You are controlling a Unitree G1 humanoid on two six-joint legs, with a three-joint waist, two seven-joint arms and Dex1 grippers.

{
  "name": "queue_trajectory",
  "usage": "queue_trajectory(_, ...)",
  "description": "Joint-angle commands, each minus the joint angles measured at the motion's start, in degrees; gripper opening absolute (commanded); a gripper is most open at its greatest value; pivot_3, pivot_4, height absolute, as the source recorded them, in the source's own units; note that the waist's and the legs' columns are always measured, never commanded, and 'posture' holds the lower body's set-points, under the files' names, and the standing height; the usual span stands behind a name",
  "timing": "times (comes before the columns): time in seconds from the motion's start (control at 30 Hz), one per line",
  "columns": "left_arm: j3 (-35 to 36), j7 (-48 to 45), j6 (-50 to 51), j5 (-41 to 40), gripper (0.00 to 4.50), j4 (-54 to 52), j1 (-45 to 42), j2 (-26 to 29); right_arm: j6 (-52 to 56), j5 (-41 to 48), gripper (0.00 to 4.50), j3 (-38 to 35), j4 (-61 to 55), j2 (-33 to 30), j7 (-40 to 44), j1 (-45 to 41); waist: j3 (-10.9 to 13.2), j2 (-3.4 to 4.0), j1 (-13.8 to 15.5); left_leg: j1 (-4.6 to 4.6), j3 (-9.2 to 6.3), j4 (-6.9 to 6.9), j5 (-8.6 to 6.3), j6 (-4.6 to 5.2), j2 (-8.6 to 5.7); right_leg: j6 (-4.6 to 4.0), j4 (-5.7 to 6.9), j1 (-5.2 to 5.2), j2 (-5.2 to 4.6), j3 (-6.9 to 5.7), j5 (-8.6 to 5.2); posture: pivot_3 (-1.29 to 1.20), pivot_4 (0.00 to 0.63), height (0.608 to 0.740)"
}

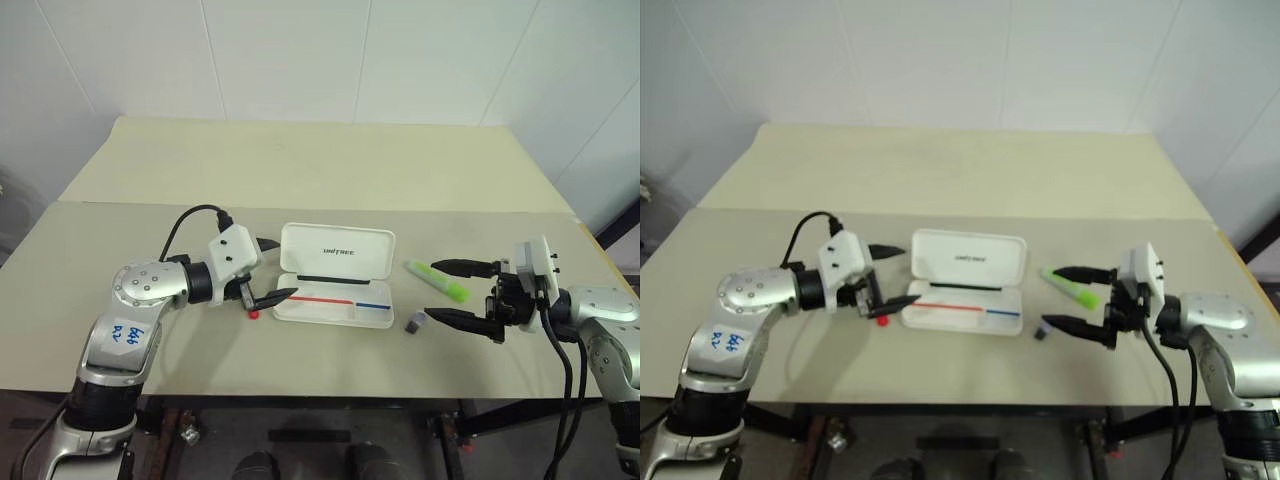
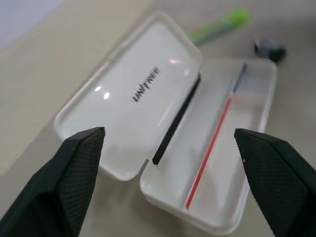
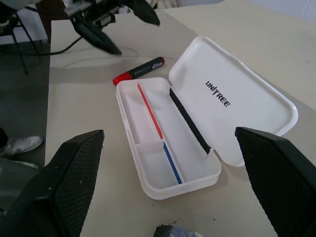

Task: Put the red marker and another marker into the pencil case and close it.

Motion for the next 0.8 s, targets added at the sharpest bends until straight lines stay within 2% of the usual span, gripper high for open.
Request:
queue_trajectory(0.03,3.9,7.4,12.0,-2.1,4.47,-8.2,2.8,-0.9,-1.7,-0.4,4.5,0.1,2.0,-0.6,2.2,-2.4,0.0,0.0,0.0,0.0,-0.03,0.0,0.0,0.0,0.0,0.0,0.0,0.0,0.01,-0.02,0.0,0.0,0.15,0.74)
queue_trajectory(0.13,4.3,14.2,17.1,-1.2,4.47,-11.0,5.3,-3.3,-2.4,-1.2,4.5,1.4,4.4,-0.1,3.5,-4.6,0.0,0.0,0.0,0.04,-0.02,-0.04,0.0,-0.01,-0.01,0.0,-0.02,0.02,0.01,0.0,0.0,0.0,0.15,0.74)
queue_trajectory(0.37,3.6,32.3,25.9,3.1,4.47,-11.3,3.8,-14.0,-3.7,-2.4,4.5,2.9,8.0,0.4,5.5,-7.7,0.0,-0.02,0.3,0.04,-0.06,0.03,0.0,-0.01,-0.06,0.03,-0.06,0.09,-0.02,0.0,0.02,0.0,0.15,0.74)
queue_trajectory(0.5,4.1,37.8,27.9,3.9,4.47,-10.8,2.7,-18.2,-3.9,-2.7,4.5,3.2,8.7,0.6,5.9,-8.3,0.0,-0.02,0.2,0.03,-0.05,-0.05,0.0,-0.02,-0.07,0.03,-0.13,0.08,-0.04,0.0,0.02,0.0,0.15,0.74)
queue_trajectory(0.8,3.7,44.0,31.6,4.4,4.47,-4.2,-1.0,-21.2,-4.0,-3.2,4.5,3.2,8.9,1.0,5.3,-8.4,0.0,-0.02,0.1,0.05,-0.04,-0.06,0.01,-0.05,-0.09,0.04,-0.13,0.08,-0.04,0.01,0.03,0.0,0.15,0.74)
